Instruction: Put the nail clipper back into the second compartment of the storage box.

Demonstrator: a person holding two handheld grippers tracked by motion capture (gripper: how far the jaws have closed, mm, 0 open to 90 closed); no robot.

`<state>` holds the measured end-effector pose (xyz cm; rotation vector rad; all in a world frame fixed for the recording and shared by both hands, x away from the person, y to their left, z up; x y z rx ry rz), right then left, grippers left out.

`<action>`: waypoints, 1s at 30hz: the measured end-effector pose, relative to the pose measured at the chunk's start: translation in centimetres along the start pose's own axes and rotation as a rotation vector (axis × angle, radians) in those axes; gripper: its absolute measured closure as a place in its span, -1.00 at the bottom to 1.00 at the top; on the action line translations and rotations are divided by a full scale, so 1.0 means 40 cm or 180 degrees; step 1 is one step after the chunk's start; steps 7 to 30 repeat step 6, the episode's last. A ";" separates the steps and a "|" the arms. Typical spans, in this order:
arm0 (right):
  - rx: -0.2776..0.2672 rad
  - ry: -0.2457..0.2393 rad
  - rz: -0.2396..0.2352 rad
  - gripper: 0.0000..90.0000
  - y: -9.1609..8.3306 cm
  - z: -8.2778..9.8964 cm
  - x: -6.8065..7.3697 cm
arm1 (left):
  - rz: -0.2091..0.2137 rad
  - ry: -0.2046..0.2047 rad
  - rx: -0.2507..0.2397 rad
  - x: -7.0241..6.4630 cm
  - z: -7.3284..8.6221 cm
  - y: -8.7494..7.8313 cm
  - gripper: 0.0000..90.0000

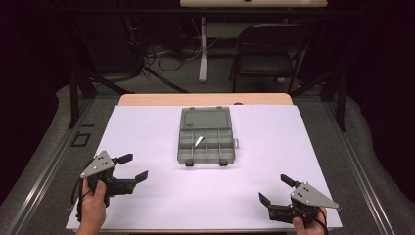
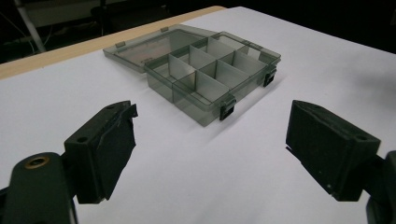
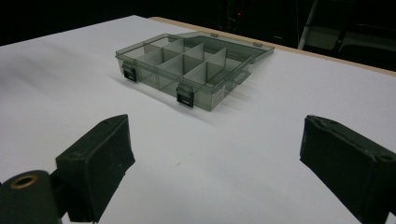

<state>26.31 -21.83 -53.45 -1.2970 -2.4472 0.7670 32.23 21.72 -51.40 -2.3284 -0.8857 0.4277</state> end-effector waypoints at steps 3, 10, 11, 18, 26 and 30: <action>0.0019 -0.0003 -0.0008 -0.80 0.000 0.002 -0.001 | 0.0008 -0.0041 -0.0006 0.005 0.012 0.003 -0.65; 0.0030 0.0000 -0.0008 -0.80 0.003 0.005 -0.004 | 0.0029 -0.0067 0.0038 0.012 0.027 0.011 -0.65; 0.0030 0.0000 -0.0008 -0.80 0.003 0.005 -0.004 | 0.0029 -0.0067 0.0038 0.012 0.027 0.011 -0.65; 0.0030 0.0000 -0.0008 -0.80 0.003 0.005 -0.004 | 0.0029 -0.0067 0.0038 0.012 0.027 0.011 -0.65; 0.0030 0.0000 -0.0008 -0.80 0.003 0.005 -0.004 | 0.0029 -0.0067 0.0038 0.012 0.027 0.011 -0.65; 0.0030 0.0000 -0.0008 -0.80 0.003 0.005 -0.004 | 0.0029 -0.0067 0.0038 0.012 0.027 0.011 -0.65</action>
Point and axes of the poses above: each handheld gripper's, and its own axes: y roughly forward along the jaws, z roughly out of its underside, x roughly to its left, the point moved 7 cm from there along y, roughly forward along the jaws, and after that the axes turned 15 degrees about x, right-handed, at the moved point
